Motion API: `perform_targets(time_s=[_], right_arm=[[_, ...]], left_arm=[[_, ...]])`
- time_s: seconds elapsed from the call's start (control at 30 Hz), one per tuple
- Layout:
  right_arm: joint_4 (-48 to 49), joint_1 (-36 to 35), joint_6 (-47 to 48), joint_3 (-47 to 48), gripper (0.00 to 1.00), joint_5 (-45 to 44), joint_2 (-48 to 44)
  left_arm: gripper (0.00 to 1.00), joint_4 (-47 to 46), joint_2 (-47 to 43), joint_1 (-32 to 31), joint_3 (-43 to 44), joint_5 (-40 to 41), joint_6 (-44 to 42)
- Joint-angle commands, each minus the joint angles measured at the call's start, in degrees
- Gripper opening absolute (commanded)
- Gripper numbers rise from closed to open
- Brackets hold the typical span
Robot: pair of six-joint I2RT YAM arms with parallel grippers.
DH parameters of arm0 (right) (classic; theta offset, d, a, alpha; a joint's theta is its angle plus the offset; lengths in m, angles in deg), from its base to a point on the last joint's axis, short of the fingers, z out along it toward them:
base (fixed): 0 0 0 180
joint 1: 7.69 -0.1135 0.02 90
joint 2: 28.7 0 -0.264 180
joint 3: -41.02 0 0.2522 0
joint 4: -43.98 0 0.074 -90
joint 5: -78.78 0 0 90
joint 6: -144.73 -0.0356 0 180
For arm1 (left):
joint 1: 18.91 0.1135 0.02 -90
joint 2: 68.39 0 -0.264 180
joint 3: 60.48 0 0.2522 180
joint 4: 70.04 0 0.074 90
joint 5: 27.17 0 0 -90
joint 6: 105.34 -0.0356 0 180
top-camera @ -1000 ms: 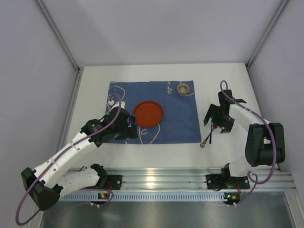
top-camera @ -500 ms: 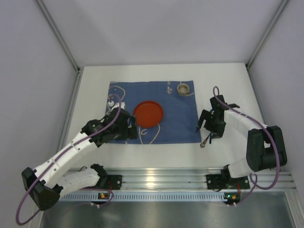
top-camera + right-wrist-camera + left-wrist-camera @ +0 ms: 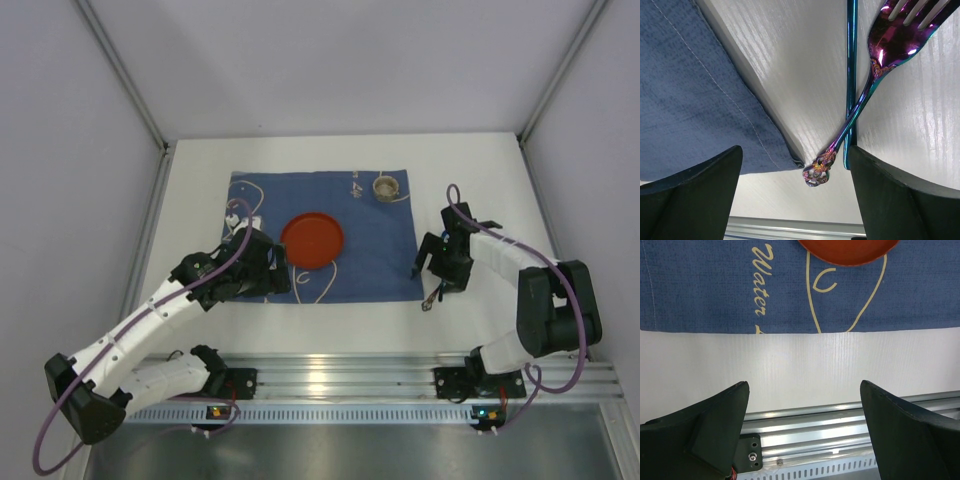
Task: Set the dinner table for one person
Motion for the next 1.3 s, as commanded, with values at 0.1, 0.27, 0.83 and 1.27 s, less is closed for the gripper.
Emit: perform_targets(time_s=[0.1, 0.27, 0.83, 1.27], right_arm=[[3.15, -0.92, -1.34, -0.31, 0.87, 2.94, -2.63], [2.54, -1.45, -1.52, 0.48, 0.87, 3.65, -2.02], [7.63, -1.28, 1.82, -6.19, 0.87, -0.39, 3.08], [4.82, 2.94, 3.06, -7.34, 0.72, -5.93, 0.80]], left_arm=[[0.98, 0.46, -0.59, 0.08, 0.08, -0.47, 1.27], [0.98, -0.60, 0.46, 0.08, 0.17, -0.99, 1.01], [0.97, -2.27, 2.84, 0.08, 1.14, -1.17, 1.00], [0.97, -2.01, 1.87, 0.08, -0.09, -1.17, 1.36]])
